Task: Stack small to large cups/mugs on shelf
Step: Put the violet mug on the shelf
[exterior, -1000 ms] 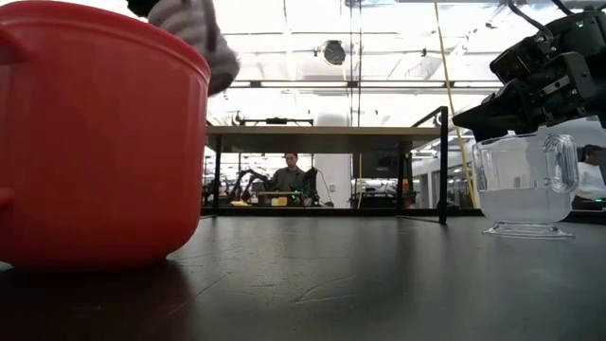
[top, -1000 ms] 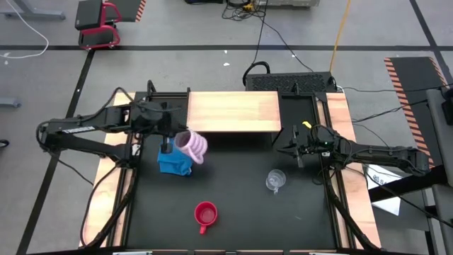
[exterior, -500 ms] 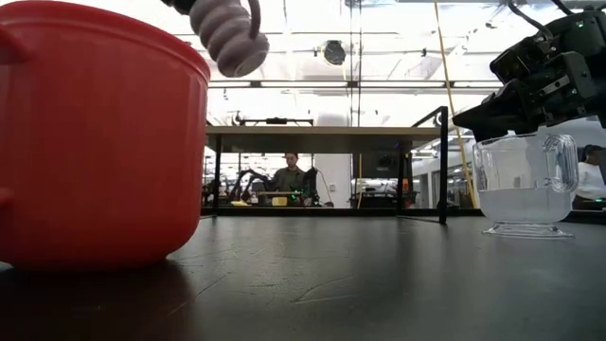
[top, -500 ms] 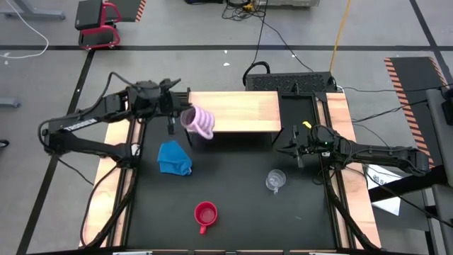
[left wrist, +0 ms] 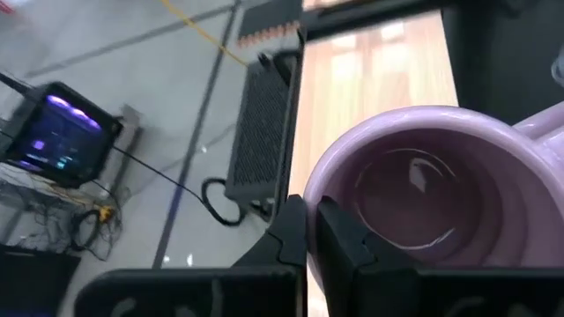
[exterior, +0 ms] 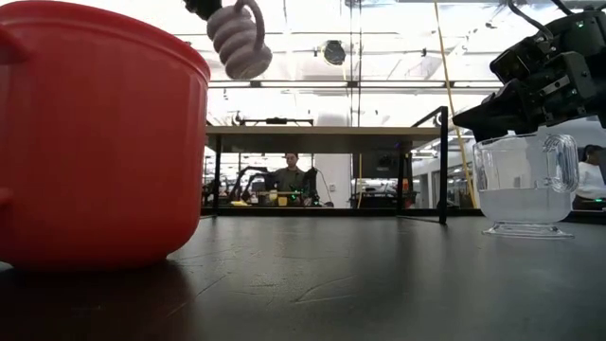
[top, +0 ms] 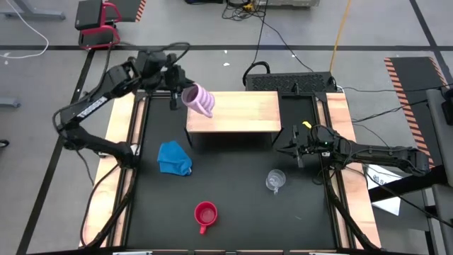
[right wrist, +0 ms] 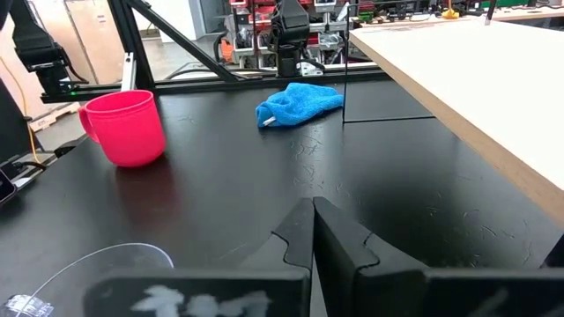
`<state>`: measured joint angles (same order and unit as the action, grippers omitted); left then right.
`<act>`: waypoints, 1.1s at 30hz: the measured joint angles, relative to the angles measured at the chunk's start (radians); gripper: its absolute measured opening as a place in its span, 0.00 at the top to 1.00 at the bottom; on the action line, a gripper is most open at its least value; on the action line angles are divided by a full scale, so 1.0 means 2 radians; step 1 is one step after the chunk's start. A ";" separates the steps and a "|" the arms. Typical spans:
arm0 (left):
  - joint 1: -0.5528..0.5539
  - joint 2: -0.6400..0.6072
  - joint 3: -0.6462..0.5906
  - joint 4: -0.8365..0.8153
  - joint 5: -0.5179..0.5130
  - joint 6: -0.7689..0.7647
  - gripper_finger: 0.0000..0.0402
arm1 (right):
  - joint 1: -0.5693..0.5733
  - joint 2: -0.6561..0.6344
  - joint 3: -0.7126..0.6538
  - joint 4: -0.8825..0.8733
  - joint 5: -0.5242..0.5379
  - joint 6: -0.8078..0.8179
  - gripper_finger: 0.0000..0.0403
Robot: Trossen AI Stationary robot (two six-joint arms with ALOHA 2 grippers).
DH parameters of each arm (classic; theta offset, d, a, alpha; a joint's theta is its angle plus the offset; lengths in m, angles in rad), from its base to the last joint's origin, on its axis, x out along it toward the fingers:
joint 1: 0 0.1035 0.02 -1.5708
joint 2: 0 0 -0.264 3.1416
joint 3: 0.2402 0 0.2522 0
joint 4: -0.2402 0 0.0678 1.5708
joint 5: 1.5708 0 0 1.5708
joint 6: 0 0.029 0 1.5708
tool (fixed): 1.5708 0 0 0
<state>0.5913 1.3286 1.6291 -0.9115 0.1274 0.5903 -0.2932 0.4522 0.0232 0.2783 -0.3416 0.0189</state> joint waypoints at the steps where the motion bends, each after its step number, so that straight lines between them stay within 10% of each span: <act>1: 0.005 0.010 0.011 -0.014 0.007 0.008 0.98 | 0.000 0.000 0.000 0.000 0.000 0.000 1.00; 20: 0.039 0.167 0.180 -0.168 0.026 0.161 0.98 | 0.000 0.000 0.000 0.000 0.000 -0.002 1.00; 33: 0.033 0.202 0.190 -0.190 0.045 0.214 0.98 | 0.000 0.000 0.000 0.000 0.000 -0.006 1.00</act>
<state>0.6569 1.7335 2.0087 -1.2922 0.2169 1.0186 -0.2928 0.4522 0.0233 0.2783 -0.3412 0.0067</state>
